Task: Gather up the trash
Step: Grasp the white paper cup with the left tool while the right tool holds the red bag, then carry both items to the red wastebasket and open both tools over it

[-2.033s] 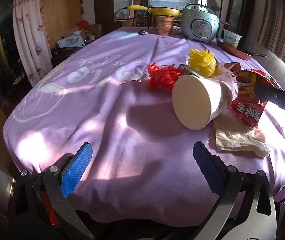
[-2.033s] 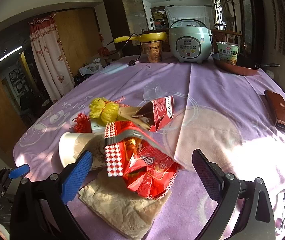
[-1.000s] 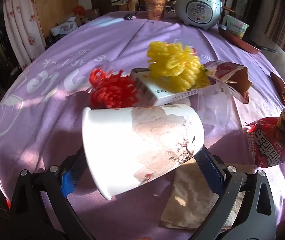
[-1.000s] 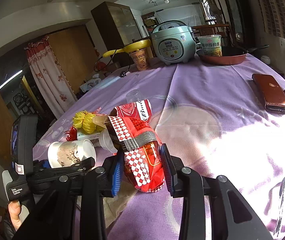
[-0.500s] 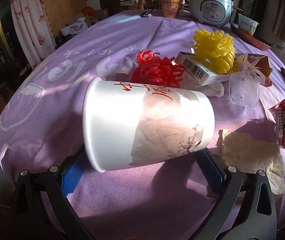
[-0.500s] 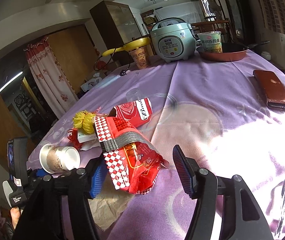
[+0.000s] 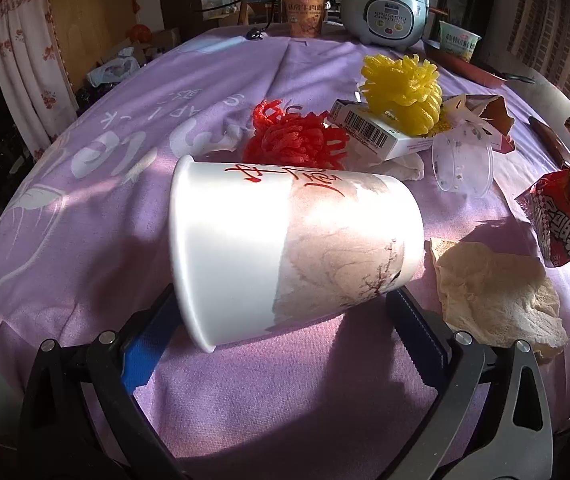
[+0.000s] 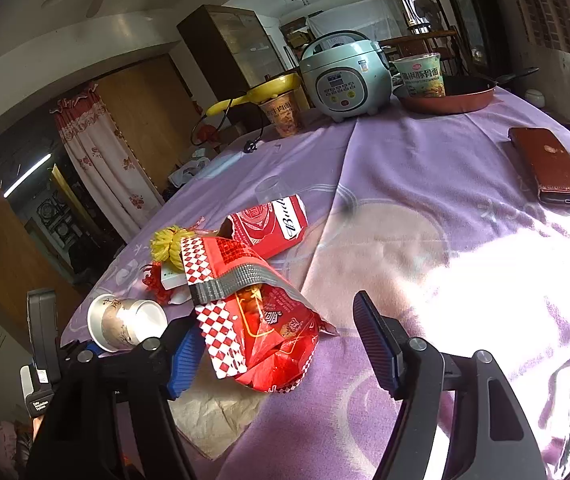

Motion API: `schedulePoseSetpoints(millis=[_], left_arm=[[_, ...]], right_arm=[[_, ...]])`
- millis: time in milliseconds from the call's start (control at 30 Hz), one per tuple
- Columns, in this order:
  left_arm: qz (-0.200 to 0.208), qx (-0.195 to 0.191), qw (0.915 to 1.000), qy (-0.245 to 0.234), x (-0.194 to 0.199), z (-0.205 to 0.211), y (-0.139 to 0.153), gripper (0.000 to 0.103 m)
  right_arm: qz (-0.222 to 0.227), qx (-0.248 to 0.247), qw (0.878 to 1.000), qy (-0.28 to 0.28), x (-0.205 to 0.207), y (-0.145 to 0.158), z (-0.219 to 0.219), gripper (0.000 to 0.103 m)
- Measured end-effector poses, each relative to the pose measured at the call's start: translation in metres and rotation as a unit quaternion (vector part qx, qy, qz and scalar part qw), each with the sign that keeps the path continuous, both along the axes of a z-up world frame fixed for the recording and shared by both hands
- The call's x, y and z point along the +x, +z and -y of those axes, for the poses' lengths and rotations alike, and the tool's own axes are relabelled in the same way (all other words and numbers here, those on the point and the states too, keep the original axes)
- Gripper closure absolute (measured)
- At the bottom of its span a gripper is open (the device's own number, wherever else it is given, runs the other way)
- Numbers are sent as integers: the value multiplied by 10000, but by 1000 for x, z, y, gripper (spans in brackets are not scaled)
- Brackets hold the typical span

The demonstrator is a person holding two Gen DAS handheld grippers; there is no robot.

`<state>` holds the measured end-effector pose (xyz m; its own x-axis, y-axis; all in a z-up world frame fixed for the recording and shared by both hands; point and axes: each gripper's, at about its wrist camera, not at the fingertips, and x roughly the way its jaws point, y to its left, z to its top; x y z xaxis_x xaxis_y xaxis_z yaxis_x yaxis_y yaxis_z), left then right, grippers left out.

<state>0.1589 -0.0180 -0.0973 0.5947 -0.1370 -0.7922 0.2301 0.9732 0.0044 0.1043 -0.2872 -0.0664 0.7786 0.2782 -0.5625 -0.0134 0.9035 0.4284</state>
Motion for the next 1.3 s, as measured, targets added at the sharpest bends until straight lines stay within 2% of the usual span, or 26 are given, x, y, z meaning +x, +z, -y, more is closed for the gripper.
schedulePoseSetpoints(millis=[100,233,333,400,433,533,567,600,633,767,900,1000,1133,1233,1300], left_arm=[[378,-193,9986,302,-5,-7,11,6],[790,78,9966,227,-6,3,24,6],[824,152,9964,136,3,9,24,6],[622,79,9980,104,10,8,22,6],[659,25,9978,103,10,7,24,6],[886,257,9955,224,5,7,25,10],[900,203,9955,210,3,6,25,20],[868,103,9960,189,2,4,26,22],[888,-17,9959,191,0,0,29,22],[1151,-407,9924,170,-16,-15,51,22],[1414,-643,9877,165,-33,-31,77,22],[1562,-763,9844,283,-49,-52,91,22],[1651,-784,9807,692,-75,-100,102,22],[1614,-646,9770,1234,-97,-149,99,22],[1590,-423,9714,1711,-114,-185,92,22]], right_arm=[[-18,-51,10000,14,0,0,-3,33],[-29,-207,9998,24,1,1,-8,33],[-45,-267,9996,20,1,1,-10,33],[-65,-268,9996,17,2,1,-10,33],[-72,-272,9996,14,2,1,-10,33],[-57,-317,9995,21,2,2,-12,33],[-27,-343,9994,51,2,2,-14,40],[7,-369,9993,94,2,3,-16,49],[-5,-367,9992,133,1,2,-18,69],[62,-249,9995,158,-2,8,-20,73],[365,-306,9986,250,-14,32,-28,73],[583,-309,9968,453,-22,52,-41,73],[743,-196,9927,929,-28,69,-68,73],[728,-109,9872,1414,-26,74,-99,73],[651,-86,9822,1758,-23,75,-126,73]])
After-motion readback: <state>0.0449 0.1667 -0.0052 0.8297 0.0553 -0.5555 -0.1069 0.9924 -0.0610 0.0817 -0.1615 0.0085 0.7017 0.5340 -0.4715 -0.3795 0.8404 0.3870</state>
